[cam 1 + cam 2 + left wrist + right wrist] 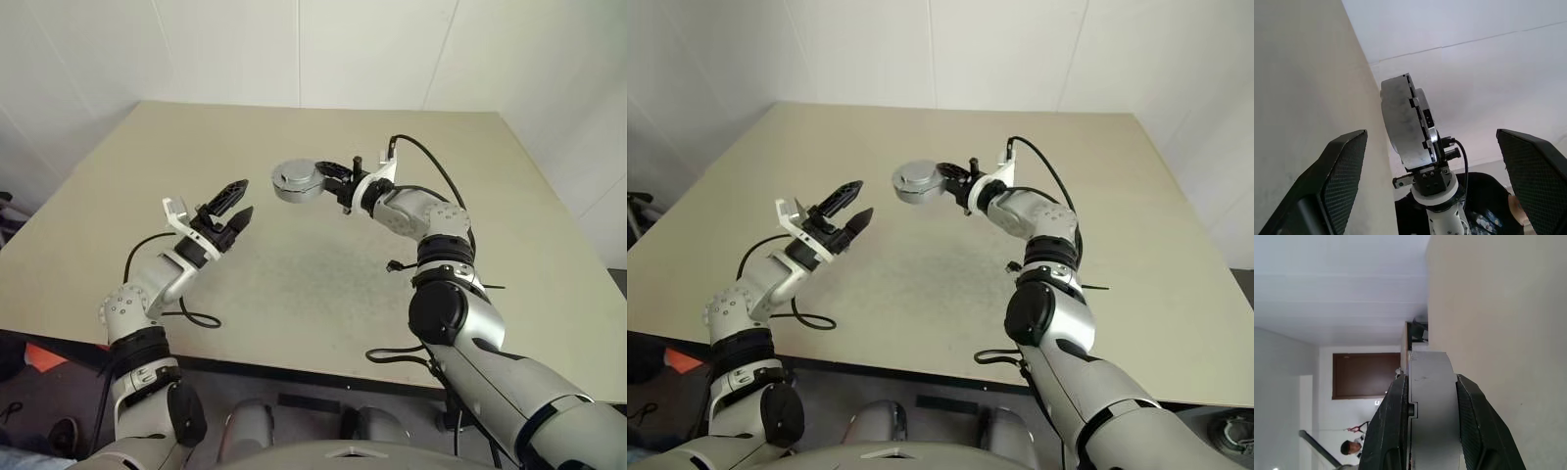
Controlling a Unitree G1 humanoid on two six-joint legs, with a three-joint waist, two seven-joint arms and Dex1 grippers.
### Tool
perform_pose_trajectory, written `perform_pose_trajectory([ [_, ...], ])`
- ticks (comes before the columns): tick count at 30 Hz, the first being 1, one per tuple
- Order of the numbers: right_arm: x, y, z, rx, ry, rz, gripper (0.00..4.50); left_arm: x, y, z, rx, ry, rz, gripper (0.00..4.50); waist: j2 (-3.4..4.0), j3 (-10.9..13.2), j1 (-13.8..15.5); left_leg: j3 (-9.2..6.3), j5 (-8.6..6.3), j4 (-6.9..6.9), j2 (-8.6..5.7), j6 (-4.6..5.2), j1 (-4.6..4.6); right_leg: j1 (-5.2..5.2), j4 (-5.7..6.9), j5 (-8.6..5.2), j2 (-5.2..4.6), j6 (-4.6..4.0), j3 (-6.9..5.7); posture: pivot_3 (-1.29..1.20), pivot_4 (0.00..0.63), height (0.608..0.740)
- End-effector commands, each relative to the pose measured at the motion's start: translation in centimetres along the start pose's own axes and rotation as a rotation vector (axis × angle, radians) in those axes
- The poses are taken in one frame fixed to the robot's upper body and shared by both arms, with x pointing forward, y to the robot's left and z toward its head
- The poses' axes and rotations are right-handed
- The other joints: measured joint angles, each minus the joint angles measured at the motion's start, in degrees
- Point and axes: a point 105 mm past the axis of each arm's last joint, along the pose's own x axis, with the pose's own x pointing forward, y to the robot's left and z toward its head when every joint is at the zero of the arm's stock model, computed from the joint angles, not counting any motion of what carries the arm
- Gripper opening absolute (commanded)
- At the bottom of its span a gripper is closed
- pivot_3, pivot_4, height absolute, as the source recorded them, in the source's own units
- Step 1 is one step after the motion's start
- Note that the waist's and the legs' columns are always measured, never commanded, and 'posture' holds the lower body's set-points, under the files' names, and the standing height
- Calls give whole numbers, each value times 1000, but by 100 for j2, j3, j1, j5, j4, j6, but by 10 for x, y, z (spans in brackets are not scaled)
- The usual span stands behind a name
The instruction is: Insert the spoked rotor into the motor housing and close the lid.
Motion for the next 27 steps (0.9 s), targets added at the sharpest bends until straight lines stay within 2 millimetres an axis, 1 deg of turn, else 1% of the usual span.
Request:
perform_pose_trajectory([
  [1,-2,28,-4,-39,20,103,1220,11,-14,-1,-18,9,-70,4475,-1,0,4,-2,0,1,0,0,1,0,1,0,0,1,1,0,0,740],
  [3,-2,26,-8,-37,27,100,1220,16,-12,-4,-25,21,-64,4475,-1,0,12,-2,0,2,0,-1,2,1,3,0,0,3,2,0,0,740],
  [7,-4,29,-16,-50,60,116,1220,23,-9,-7,-34,41,-56,4475,-2,0,28,-2,2,4,-1,-6,3,1,11,0,-1,8,2,0,0,740],
  [11,-5,28,-20,-66,74,110,1220,34,-14,-14,-35,70,-76,4475,-3,1,32,-3,4,7,-1,-8,4,0,17,0,-1,13,2,0,0,740],
  [13,-6,29,-23,-78,82,118,1220,41,-15,-18,-35,89,-82,4475,-3,1,38,-4,4,8,-1,-9,4,0,21,-15,-1,38,2,0,0,740],
  [15,-6,31,-24,-86,86,126,1220,45,-16,-22,-33,107,-85,4475,-3,1,39,-4,5,9,-1,-11,6,0,25,-15,-1,38,4,0,0,740],
  [17,-6,32,-25,-92,86,132,1220,49,-13,-30,-8,146,-62,4475,-3,1,39,-4,6,9,-1,-13,8,0,28,-15,-1,38,4,0,0,740],
  [20,-6,29,-24,-92,72,118,1220,49,-7,-27,30,129,-27,4475,-3,1,32,-5,7,10,-1,-15,9,0,31,-18,-1,44,6,0,0,740],
  [23,-7,27,-22,-94,60,107,1220,46,-7,-23,23,106,-46,3898,-3,1,33,-5,9,10,-1,-18,10,0,33,-21,-1,49,6,0,0,740],
  [25,-7,25,-20,-95,51,98,1220,44,-8,-22,20,100,-54,3275,-3,1,36,-5,9,11,-1,-18,10,0,36,-21,-1,48,6,0,0,740],
  [27,-7,24,-18,-96,45,93,1220,44,-9,-21,18,94,-57,2529,-4,2,37,-5,9,12,-2,-18,10,0,36,-19,-1,45,6,0,0,740],
])
